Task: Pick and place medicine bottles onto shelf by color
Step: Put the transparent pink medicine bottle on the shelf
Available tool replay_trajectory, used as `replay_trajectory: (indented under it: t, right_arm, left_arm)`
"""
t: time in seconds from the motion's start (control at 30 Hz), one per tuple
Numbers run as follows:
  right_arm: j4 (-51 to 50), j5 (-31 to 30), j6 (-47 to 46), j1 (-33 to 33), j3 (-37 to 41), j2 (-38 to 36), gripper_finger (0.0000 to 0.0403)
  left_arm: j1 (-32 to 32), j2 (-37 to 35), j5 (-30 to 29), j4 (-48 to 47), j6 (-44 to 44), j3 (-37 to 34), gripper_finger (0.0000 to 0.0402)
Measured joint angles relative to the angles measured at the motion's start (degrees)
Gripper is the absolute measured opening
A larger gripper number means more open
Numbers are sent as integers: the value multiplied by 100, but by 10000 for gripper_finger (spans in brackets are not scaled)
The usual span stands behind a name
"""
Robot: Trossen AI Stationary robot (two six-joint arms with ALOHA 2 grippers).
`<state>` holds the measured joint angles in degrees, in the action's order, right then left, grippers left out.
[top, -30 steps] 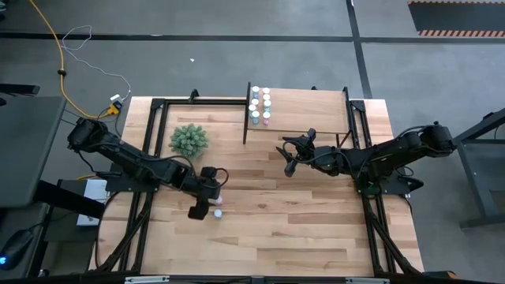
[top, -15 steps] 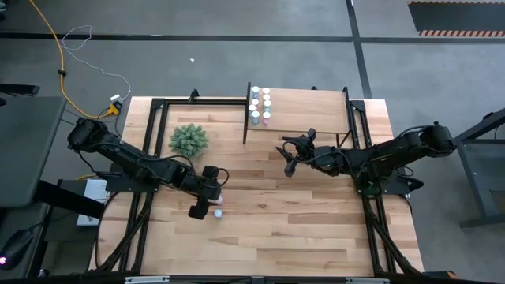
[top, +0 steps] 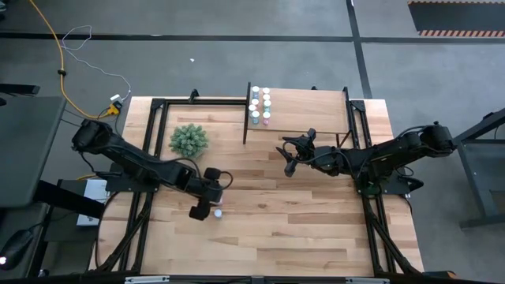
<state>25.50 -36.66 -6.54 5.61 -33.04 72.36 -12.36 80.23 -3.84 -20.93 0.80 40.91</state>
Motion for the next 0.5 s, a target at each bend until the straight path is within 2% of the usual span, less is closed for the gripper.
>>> replay_trajectory:
  t: [0.37, 0.5]
  right_arm:
    - [-4, -1, -5, 0, 0, 0, 200]
    - [-7, 1, -5, 0, 0, 0, 200]
  left_arm:
    - [0, 115, 127, 302, -59, 0, 209]
    - [0, 279, 128, 261, -56, -4, 198]
